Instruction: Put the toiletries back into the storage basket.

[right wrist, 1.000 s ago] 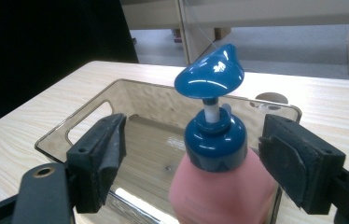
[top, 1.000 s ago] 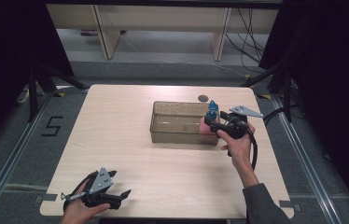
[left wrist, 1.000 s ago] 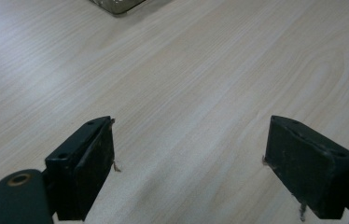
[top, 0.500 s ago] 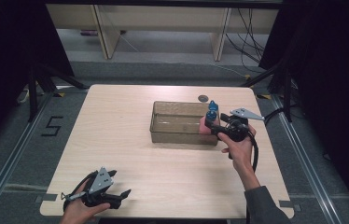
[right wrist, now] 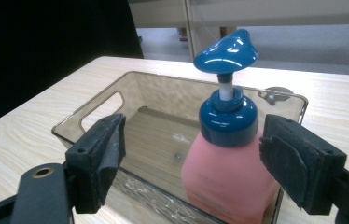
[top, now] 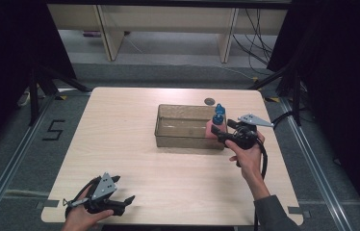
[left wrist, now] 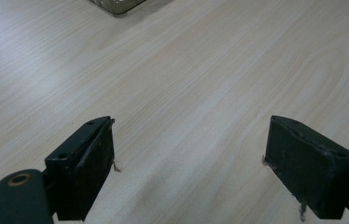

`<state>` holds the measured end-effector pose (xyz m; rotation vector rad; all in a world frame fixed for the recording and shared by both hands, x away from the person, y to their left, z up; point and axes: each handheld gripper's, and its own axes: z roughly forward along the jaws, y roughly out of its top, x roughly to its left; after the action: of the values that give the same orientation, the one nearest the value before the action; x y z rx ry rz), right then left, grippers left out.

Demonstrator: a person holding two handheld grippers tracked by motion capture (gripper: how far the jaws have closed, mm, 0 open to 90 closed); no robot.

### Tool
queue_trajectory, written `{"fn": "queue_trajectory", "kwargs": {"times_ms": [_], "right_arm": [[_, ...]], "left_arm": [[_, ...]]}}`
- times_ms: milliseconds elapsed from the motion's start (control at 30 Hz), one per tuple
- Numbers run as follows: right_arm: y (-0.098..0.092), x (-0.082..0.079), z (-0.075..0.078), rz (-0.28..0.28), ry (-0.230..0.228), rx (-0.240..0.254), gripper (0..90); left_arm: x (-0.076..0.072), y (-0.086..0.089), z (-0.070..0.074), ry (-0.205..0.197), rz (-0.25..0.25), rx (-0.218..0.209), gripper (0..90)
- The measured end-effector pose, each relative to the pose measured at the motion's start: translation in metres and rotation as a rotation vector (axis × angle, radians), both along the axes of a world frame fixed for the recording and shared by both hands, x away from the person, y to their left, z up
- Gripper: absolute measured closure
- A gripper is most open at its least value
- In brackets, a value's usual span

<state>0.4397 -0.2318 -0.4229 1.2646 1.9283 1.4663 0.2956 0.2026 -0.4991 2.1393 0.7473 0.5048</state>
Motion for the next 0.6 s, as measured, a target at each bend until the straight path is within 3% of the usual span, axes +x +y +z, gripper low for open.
{"fn": "queue_trajectory", "kwargs": {"times_ms": [100,133,233,300,333,467,600], "right_arm": [[-0.001,-0.002,0.001,0.000,0.010,-0.017,23.1],[0.000,-0.003,-0.001,0.001,0.006,0.001,23.0],[0.002,-0.005,0.000,0.005,0.023,0.023,23.0],[0.000,-0.005,-0.001,0.019,-0.001,-0.004,22.9],[0.001,-0.008,0.000,0.018,0.023,0.006,22.9],[0.003,-0.011,0.000,0.019,0.033,0.019,22.6],[0.002,-0.013,0.000,0.033,-0.007,-0.017,22.7]], "left_arm": [[-0.001,-0.001,-0.001,-0.001,0.006,-0.014,15.3],[-0.001,0.000,0.000,0.000,0.001,0.006,15.3],[0.000,0.000,0.000,-0.003,0.001,0.005,15.3],[-0.001,0.000,-0.001,-0.003,0.006,0.004,15.3],[0.000,0.000,-0.001,-0.005,0.005,0.004,15.3],[0.000,0.000,0.000,-0.005,0.001,0.003,15.3],[-0.001,-0.001,-0.001,-0.005,0.007,-0.012,15.3]]}}
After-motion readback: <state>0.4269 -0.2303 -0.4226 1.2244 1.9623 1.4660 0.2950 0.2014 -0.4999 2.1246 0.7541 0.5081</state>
